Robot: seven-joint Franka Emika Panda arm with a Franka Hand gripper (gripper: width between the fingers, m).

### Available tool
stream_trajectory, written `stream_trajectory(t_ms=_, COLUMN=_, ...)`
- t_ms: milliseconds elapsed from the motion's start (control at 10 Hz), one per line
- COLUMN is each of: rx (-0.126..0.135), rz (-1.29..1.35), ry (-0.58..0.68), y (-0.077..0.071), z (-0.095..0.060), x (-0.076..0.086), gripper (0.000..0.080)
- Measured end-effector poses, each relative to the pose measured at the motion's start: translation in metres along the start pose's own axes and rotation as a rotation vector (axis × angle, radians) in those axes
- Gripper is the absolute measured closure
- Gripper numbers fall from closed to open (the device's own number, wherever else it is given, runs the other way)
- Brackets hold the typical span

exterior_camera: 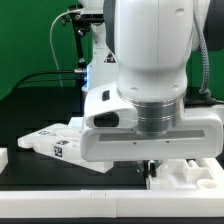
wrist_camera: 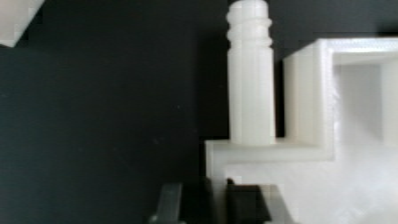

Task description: Assemble chair

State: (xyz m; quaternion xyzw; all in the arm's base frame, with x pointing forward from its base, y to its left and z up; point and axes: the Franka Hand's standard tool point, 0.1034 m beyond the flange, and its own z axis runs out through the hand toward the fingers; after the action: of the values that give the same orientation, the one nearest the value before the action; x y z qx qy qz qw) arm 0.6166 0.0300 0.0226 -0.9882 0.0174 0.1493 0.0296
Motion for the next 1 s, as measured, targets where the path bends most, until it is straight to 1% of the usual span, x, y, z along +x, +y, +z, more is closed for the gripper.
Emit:
stream_trajectory(t_ms=100, rx=-0.001, rz=0.001, ry=0.0, y=0.0, z=0.0, x=0.0, gripper=0.0774)
stream_trajectory(t_ms=200, rx=-0.001, rz=0.001, ry=-0.001, y=0.0, z=0.0, x=0.0, gripper=0.0704)
stream_trajectory(t_ms=300, rx=-0.001, rz=0.0, ry=-0.001, y=0.0, z=0.0, x=0.0, gripper=0.0704)
stream_trajectory(t_ms=400, rx=0.001, rz=-0.004, ry=-0.015, y=-0.001, z=-0.008, x=-0.003, gripper=0.0502)
stream_trajectory(t_ms=500, rx=0.003, rz=-0.018, ry=-0.02, y=-0.001, z=-0.018, x=-0.006, gripper=0.0367)
stream_trajectory(t_ms=600, rx=-0.011, rz=-0.052, ry=-0.019, y=-0.003, z=-0.025, x=-0.009, gripper=0.0367)
stream_trajectory(t_ms=700, rx=-0.015, rz=-0.058, ry=-0.01, y=-0.005, z=-0.027, x=-0.01, gripper=0.0213)
stream_trajectory(t_ms=800, rx=-0.015, rz=-0.055, ry=-0.014, y=-0.003, z=-0.024, x=-0.01, gripper=0.0164)
stream_trajectory(t_ms=1000, rx=-0.015, rz=-0.055, ry=-0.015, y=-0.003, z=-0.024, x=-0.01, gripper=0.0153)
